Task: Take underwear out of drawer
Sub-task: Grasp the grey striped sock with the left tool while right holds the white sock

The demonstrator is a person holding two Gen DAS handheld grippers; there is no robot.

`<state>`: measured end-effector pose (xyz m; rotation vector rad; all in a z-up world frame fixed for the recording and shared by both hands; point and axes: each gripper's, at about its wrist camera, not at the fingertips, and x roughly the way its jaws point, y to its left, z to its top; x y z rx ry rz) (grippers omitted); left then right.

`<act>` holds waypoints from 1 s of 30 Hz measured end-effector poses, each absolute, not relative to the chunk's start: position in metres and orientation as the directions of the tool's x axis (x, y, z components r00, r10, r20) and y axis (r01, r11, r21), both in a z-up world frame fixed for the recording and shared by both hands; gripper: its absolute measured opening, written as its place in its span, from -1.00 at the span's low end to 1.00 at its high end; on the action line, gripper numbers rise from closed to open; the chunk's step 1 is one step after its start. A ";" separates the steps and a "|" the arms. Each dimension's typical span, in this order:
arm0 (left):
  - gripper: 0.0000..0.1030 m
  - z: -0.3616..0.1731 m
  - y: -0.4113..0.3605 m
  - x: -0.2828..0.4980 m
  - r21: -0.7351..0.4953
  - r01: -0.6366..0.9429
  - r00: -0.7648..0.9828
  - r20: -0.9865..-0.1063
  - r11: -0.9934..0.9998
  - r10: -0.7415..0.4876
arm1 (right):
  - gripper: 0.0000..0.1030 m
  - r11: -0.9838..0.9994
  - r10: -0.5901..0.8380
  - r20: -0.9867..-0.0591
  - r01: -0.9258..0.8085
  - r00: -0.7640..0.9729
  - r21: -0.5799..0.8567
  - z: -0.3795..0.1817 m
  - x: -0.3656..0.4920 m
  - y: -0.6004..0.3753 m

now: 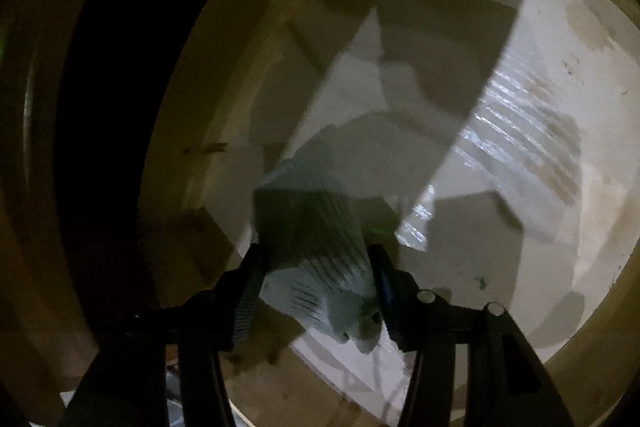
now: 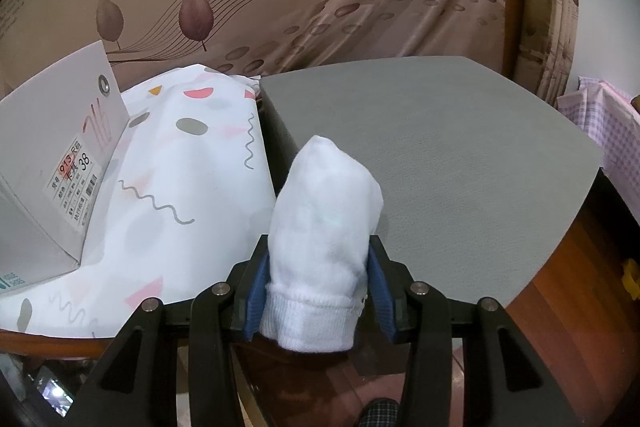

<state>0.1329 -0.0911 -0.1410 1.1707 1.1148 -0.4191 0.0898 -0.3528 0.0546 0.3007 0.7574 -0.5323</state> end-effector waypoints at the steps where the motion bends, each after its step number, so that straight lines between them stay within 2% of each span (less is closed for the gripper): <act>1: 0.05 -0.141 -0.090 0.138 0.504 0.763 0.432 -0.864 0.405 0.260 | -0.17 0.827 -0.347 -0.717 0.558 0.604 0.070 0.055 0.090 -0.353; 14: 0.04 -0.143 -0.066 0.163 0.431 0.775 0.389 -0.902 0.462 0.189 | -0.16 0.835 -0.336 -0.722 0.545 0.605 0.068 0.054 0.092 -0.351; 16: -0.17 -0.144 -0.054 0.168 0.442 0.771 0.401 -0.896 0.458 0.189 | -0.16 0.837 -0.332 -0.724 0.543 0.605 0.071 0.054 0.092 -0.351; 22: -0.40 -0.145 -0.053 0.158 0.474 0.763 0.438 -0.879 0.439 0.188 | -0.16 0.837 -0.329 -0.726 0.542 0.604 0.072 0.055 0.093 -0.351; 30: -0.52 -0.135 -0.056 0.144 0.468 0.769 0.435 -0.882 0.435 0.182 | -0.16 0.838 -0.329 -0.727 0.541 0.603 0.070 0.055 0.094 -0.351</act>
